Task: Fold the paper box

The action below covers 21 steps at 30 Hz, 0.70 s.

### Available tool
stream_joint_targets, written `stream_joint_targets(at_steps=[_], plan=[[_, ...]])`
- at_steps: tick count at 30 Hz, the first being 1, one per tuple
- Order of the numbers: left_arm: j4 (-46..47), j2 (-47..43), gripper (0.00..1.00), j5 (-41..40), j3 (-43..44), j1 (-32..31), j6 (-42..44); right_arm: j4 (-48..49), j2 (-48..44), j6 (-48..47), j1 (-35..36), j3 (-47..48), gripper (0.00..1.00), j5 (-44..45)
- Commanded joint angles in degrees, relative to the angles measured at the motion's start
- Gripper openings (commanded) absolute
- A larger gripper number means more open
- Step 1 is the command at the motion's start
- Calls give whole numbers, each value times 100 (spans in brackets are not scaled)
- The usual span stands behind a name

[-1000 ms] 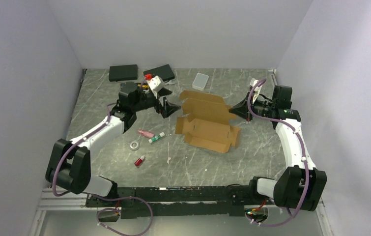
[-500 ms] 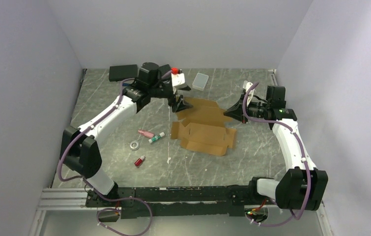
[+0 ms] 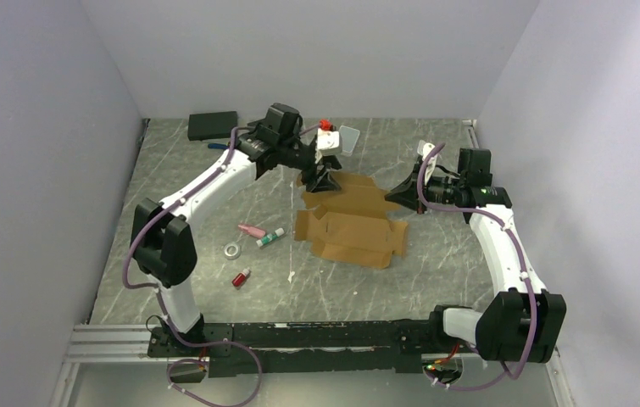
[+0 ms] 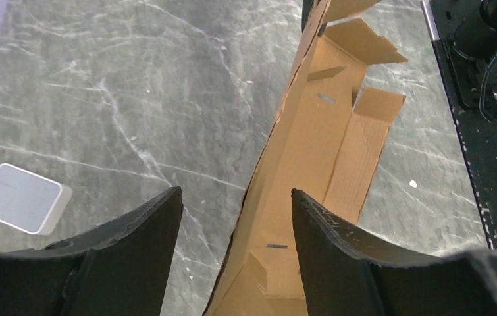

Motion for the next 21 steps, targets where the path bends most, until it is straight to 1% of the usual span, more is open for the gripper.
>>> stream_joint_targets(at_steps=[1,3,5,9,15,17,21], plan=[[-713,184,66,190,360,-73,464,-86,-135,-246,24,275,0,-106],[-764,140,65,97,260,-76,491,-120,-132,-271,15,292,0,-132],[-499,-28,66,3,-37,-41,415,-136,-138,-280,15,297,0,-155],[430,-440,73,159,-825,185,-82,-171,-127,-308,15,306,0,-184],[1944,-882,77,503,-1957,676,-943,-190,-116,-309,14,310,0,-225],[2193,-886,76,549,-2086,697,-1097,-190,-98,-301,15,310,0,-234],[2159,-724,71,661,-1938,707,-1202,-194,-93,-299,15,315,0,-246]])
